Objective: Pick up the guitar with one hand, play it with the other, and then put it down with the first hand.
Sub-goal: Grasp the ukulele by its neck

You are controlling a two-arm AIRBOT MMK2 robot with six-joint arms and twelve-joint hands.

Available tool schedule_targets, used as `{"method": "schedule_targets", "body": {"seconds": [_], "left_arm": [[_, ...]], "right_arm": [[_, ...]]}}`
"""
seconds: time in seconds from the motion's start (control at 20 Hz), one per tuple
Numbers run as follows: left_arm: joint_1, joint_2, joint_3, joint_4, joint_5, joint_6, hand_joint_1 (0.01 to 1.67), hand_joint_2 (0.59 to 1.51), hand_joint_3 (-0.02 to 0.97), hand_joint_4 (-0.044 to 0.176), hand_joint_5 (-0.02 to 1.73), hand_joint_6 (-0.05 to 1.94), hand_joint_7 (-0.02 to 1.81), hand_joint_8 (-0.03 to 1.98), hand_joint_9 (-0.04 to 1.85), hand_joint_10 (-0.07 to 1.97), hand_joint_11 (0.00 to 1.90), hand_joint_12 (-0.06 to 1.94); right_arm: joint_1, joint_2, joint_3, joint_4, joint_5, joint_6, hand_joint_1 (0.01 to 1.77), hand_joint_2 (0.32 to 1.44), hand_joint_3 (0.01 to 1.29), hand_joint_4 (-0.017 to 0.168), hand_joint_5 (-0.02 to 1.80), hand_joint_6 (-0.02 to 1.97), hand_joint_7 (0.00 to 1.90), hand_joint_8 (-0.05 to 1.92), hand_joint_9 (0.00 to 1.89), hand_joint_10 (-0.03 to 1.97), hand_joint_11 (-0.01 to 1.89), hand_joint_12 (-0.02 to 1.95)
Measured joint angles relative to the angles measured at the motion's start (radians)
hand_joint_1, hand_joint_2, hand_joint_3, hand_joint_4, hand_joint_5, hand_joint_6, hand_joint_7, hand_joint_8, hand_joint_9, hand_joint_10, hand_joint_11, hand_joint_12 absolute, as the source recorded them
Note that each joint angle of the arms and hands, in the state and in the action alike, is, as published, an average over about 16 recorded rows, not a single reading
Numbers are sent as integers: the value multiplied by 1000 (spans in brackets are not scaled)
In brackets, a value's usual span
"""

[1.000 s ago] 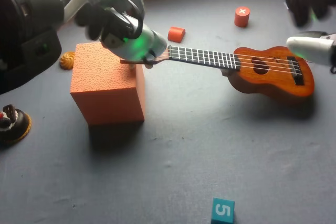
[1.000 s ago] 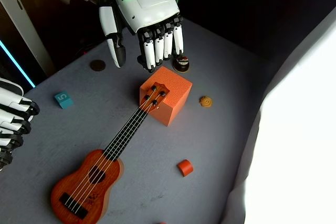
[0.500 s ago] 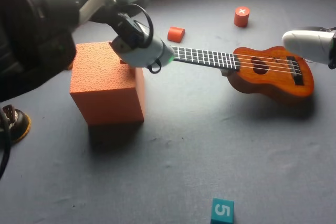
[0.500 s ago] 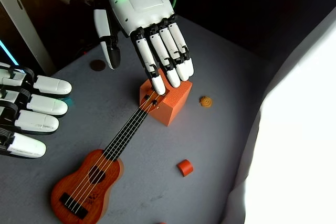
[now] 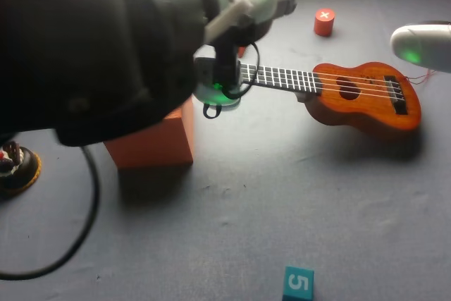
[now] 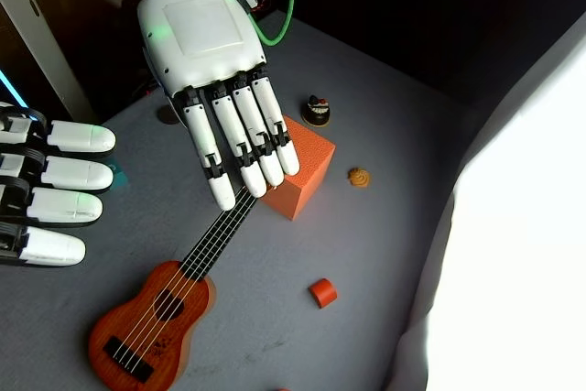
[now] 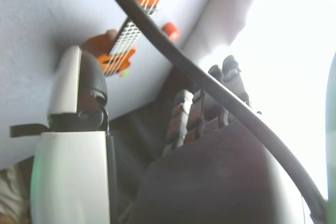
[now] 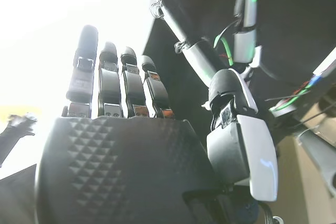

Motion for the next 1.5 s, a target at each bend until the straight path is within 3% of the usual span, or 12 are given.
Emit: {"method": "schedule_targets", "body": {"seconds": [0.15,0.4,0.8,1.15,1.5], "left_arm": [[16,-58,29,3,32,-12,1302,1062,1,46,17,6,20,-8,17,7,17,10],[43,-144,82,18,79,-32,1316,1060,1,25,18,6,21,-8,17,8,17,16],[83,-263,173,53,127,-47,1249,1075,1,4,17,6,20,-8,17,8,17,16],[116,-339,232,82,170,-51,1233,1074,1,3,18,5,18,-8,16,8,17,15],[158,-392,283,129,194,-69,1221,1074,1,3,21,4,17,-8,18,8,17,14]], "right_arm": [[-3,0,11,-36,10,61,144,1307,17,-1,33,48,77,17,31,177,21,823],[-3,0,14,-37,17,72,155,1307,17,-4,42,47,80,17,25,206,21,868],[-3,0,12,-41,16,72,154,1309,16,-5,40,45,70,17,23,181,21,725],[-3,0,10,-42,15,72,137,1316,16,-3,34,45,60,17,25,144,21,635],[-3,-1,10,-43,14,72,141,1322,17,0,40,44,69,17,26,153,21,709]]}}
